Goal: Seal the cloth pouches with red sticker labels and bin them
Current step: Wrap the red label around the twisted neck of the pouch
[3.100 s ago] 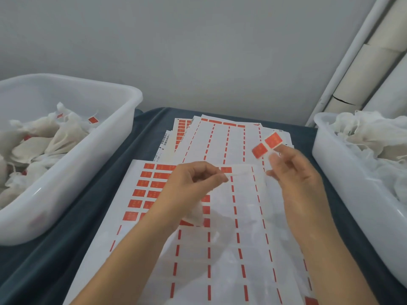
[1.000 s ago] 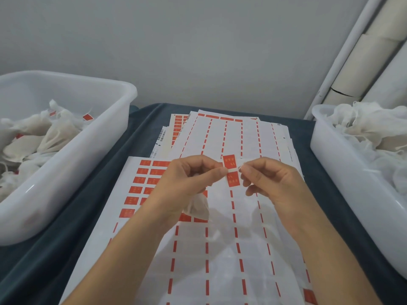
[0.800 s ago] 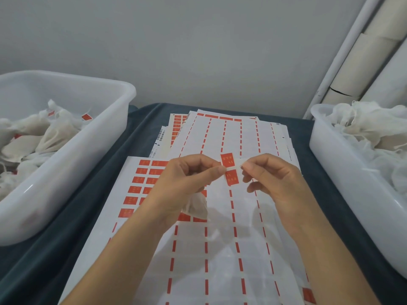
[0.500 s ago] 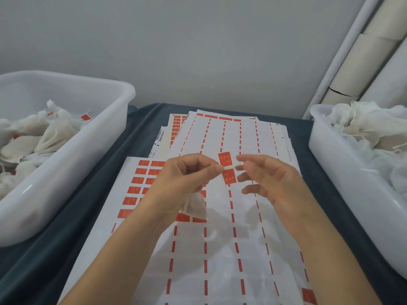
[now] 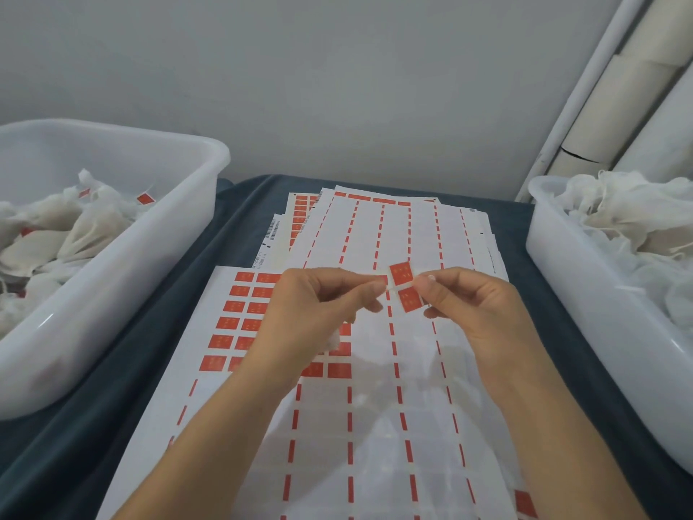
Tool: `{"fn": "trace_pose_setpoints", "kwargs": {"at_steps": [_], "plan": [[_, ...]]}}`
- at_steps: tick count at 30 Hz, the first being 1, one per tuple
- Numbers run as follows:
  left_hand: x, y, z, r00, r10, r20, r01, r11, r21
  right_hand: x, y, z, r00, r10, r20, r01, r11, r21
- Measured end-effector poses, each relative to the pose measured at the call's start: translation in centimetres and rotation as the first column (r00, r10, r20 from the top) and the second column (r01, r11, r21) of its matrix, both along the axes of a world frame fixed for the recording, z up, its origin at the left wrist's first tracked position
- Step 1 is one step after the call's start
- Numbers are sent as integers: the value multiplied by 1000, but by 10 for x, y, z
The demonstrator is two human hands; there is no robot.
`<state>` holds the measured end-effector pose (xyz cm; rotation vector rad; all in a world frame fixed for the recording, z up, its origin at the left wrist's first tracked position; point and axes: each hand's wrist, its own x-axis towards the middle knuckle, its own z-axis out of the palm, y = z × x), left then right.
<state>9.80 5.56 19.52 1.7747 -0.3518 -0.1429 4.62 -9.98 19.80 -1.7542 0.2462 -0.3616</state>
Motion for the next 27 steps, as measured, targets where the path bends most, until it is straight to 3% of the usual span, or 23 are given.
{"fn": "trace_pose_setpoints", "kwargs": {"at_steps": [2, 5, 8, 11, 15, 18, 21, 23, 25, 27], "plan": [[-2, -2, -2, 990, 16, 141, -16, 1000, -3, 0, 0, -1, 1000, 10, -28, -9, 999, 39], [-10, -7, -7, 898, 5, 440, -50, 995, 90, 1, 2, -1, 998, 31, -51, -25, 992, 122], [-15, -11, -10, 824, -24, 566, -46, 993, 110, 0, 3, 1, 999, 41, -35, -35, 988, 151], [-12, -9, -13, 764, 60, 643, -129, 990, 61, -3, 7, 5, 995, 97, 15, -98, 992, 84], [-11, -8, -11, 795, 111, 596, -153, 988, 20, -5, 8, 7, 995, 44, 87, -29, 985, -172], [-10, -8, -10, 822, 85, 563, -125, 992, 33, -5, 6, 4, 974, 7, 226, 88, 910, -405], [-12, -8, -9, 841, 33, 539, -77, 995, 60, -6, 5, 4, 946, 40, 320, 132, 857, -499], [-13, -7, -7, 883, 24, 468, -39, 999, 23, -7, 7, 5, 944, 34, 327, 121, 889, -441], [-15, -7, -3, 963, 27, 266, 6, 992, -125, -8, 10, 7, 955, -4, 297, 64, 979, -194], [-17, -6, 2, 999, -27, 33, 36, 957, -288, -7, 12, 8, 969, 2, 247, -17, 998, 55]]}}
